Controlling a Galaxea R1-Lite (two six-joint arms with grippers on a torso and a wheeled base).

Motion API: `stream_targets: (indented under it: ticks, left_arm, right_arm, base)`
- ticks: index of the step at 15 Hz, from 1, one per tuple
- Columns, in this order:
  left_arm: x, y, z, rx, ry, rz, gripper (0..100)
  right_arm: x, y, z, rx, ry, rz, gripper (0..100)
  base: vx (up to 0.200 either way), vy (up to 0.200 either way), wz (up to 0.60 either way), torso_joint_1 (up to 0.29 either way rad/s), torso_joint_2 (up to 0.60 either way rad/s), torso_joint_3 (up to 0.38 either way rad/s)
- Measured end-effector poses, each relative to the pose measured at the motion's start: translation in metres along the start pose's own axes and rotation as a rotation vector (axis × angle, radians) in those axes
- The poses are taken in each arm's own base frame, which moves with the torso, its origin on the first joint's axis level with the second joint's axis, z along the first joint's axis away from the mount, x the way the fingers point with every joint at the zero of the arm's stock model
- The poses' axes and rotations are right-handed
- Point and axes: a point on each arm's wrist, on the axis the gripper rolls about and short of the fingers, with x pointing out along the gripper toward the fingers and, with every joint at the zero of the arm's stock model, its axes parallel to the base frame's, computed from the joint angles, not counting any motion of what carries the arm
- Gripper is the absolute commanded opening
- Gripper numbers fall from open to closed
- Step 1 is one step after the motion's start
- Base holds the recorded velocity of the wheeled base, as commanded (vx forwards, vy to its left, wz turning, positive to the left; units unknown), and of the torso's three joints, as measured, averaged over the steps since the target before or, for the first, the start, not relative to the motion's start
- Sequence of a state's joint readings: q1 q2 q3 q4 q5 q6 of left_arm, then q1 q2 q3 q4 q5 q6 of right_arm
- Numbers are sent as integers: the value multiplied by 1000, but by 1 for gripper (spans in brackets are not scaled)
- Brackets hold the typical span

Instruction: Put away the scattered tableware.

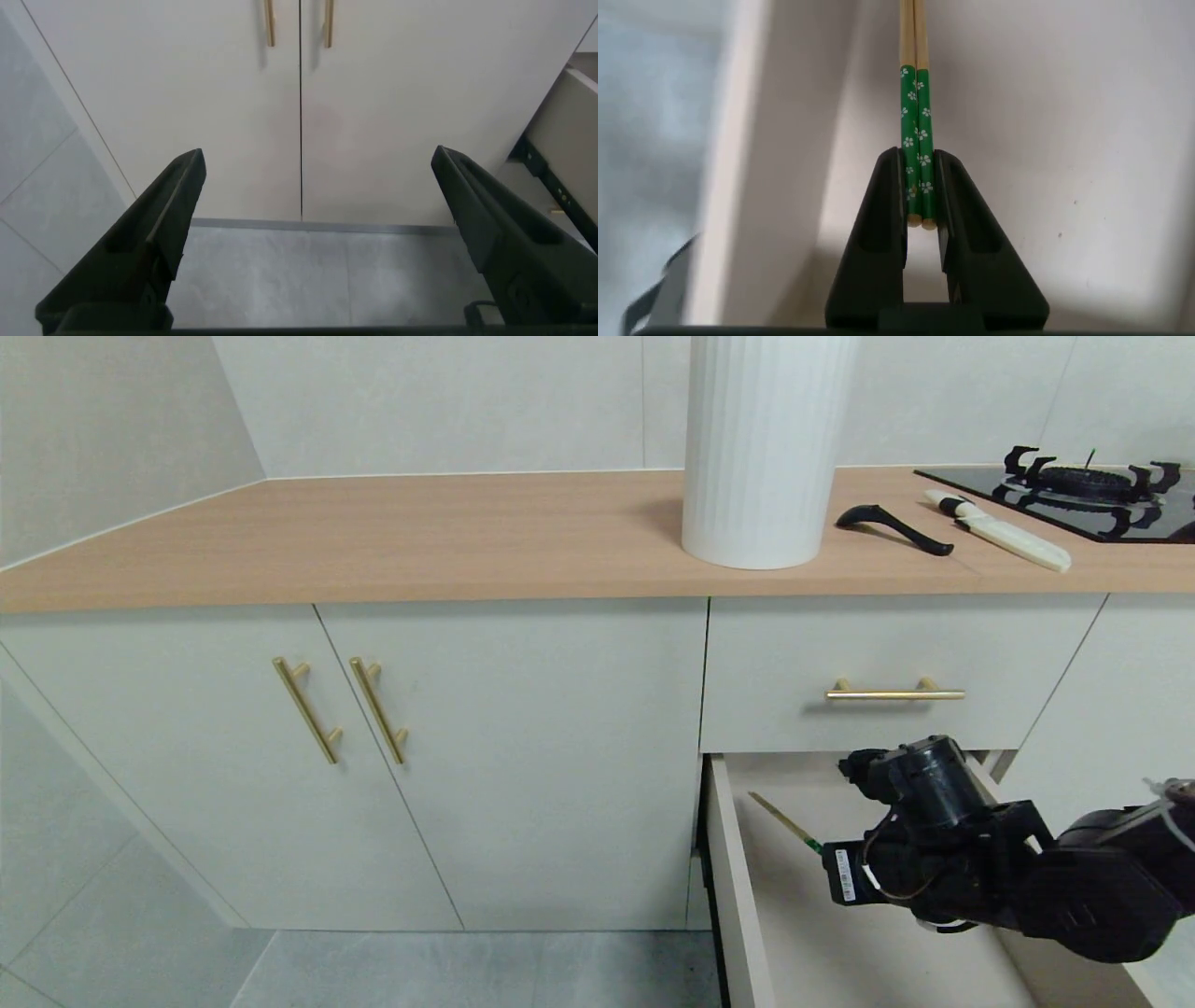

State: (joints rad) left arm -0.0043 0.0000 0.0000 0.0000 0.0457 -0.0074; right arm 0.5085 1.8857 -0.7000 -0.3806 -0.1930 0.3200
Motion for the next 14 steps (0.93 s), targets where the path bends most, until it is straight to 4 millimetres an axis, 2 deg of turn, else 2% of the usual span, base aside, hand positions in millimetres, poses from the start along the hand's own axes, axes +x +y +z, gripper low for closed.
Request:
stream_targets:
  ticks: [5,14]
  left_arm:
    - [0,0,0,0,0,0,100]
    - [0,0,0,0,0,0,100]
  right_arm:
    - [29,1,-14,-2,55,-36,0]
    - [66,0,-40,-26,163,-71,0]
  base:
    - [0,0,0,0,0,0]
    - [0,0,0,0,0,0]
